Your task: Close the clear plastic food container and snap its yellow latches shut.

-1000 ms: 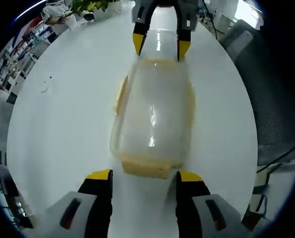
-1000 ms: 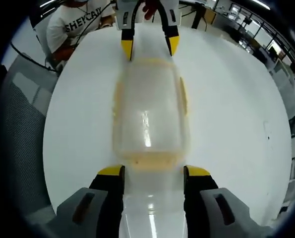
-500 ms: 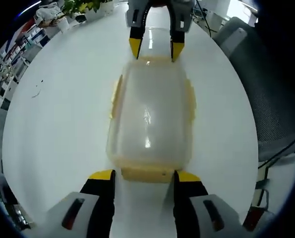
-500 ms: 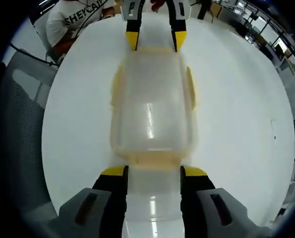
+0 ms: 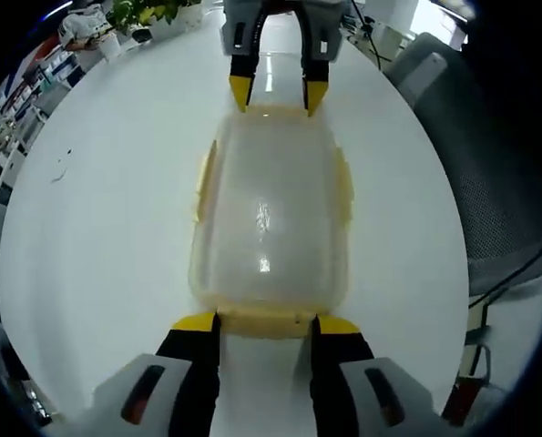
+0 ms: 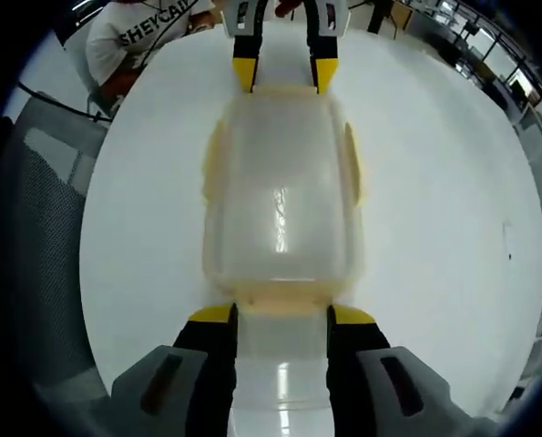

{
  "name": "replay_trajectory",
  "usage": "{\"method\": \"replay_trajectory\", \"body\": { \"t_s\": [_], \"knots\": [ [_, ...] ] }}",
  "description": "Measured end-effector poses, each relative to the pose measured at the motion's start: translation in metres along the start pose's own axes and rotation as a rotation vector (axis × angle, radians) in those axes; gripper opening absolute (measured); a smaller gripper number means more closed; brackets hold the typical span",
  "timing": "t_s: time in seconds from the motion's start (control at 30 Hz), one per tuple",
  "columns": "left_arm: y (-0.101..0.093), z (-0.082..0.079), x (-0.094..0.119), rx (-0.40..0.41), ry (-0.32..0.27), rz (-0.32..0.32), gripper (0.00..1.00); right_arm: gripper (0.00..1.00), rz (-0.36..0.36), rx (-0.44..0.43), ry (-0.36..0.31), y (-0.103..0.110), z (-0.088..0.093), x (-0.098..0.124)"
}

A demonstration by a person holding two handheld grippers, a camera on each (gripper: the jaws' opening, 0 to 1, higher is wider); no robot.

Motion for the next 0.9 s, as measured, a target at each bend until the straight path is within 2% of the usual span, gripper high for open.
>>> {"method": "replay_trajectory", "body": {
  "t_s": [0.17,0.37,0.63,0.9],
  "knots": [
    [-0.003,-0.003,0.001,0.013,-0.003,0.005,0.33,0.35,-0.023,0.009,-0.008,-0.001,0.004,0.002],
    [-0.007,-0.005,0.005,0.031,0.022,0.011,0.33,0.35,-0.028,0.023,-0.036,0.001,0.002,0.01],
    [-0.007,-0.008,0.028,0.049,-0.015,0.022,0.33,0.35,-0.056,0.034,-0.056,-0.002,-0.001,0.024],
    [-0.002,-0.014,0.052,0.038,-0.002,0.001,0.33,0.35,-0.05,0.038,-0.078,-0.003,-0.009,0.047]
  ]
}}
Point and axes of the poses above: the point that each gripper's makers call its tool centre point, and the gripper's own axes: x roughly backward along the fingers, y roughly to its left, z roughly out of its underside, the point moved 10 cm from there along x, roughly backward along the fingers, and after that the axes turned 11 degrees about -x, right-handed, at the moved point
